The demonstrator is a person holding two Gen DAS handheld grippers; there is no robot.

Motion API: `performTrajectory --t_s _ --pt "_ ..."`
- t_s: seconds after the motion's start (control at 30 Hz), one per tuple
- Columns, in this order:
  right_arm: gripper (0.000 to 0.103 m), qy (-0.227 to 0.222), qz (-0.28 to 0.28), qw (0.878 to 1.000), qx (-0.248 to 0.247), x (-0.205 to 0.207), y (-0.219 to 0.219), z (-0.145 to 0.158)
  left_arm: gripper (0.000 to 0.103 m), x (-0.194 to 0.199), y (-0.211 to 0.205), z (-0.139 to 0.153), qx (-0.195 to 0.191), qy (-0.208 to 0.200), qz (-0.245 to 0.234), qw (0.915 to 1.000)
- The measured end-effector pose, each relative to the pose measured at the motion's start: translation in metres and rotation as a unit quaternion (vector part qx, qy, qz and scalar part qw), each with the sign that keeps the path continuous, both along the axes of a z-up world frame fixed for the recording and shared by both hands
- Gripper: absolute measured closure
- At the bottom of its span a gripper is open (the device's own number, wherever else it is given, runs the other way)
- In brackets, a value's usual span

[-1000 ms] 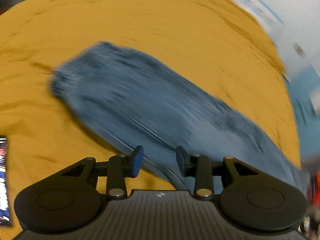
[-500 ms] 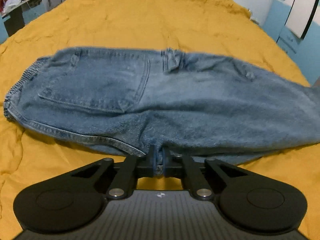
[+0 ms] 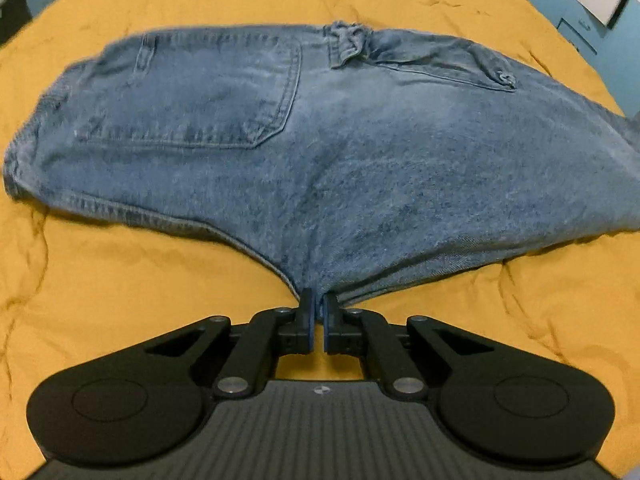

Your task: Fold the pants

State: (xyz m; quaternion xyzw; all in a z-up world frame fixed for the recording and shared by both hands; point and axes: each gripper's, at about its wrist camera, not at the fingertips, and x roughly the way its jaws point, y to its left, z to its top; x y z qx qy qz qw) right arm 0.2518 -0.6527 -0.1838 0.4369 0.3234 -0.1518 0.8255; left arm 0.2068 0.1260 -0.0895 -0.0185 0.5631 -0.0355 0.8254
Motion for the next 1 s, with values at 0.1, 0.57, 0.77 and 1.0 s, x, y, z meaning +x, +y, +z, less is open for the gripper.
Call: performTrajectory --t_s 0.1,0.57,0.77,1.0 --pt "0.090 0.026 0.022 0.998 -0.057 0.003 0.003 0.013 0.098 -0.002 0.003 0.006 -0.012 0.002 -0.011 0.9999" --pt "0.077 -0.050 0.102 0.990 -0.085 -0.016 0.057 0.064 0.044 -0.020 0.108 0.036 -0.159 -0.139 0.202 0.9562" --pt "0.075 -0.080 0.168 0.980 -0.067 0.005 0.133 0.059 0.032 -0.016 0.185 0.012 -0.228 -0.167 0.397 0.8732" --pt "0.073 -0.098 0.243 0.963 -0.059 0.029 0.220 0.049 0.030 -0.003 0.246 -0.032 -0.294 -0.148 0.515 0.7912"
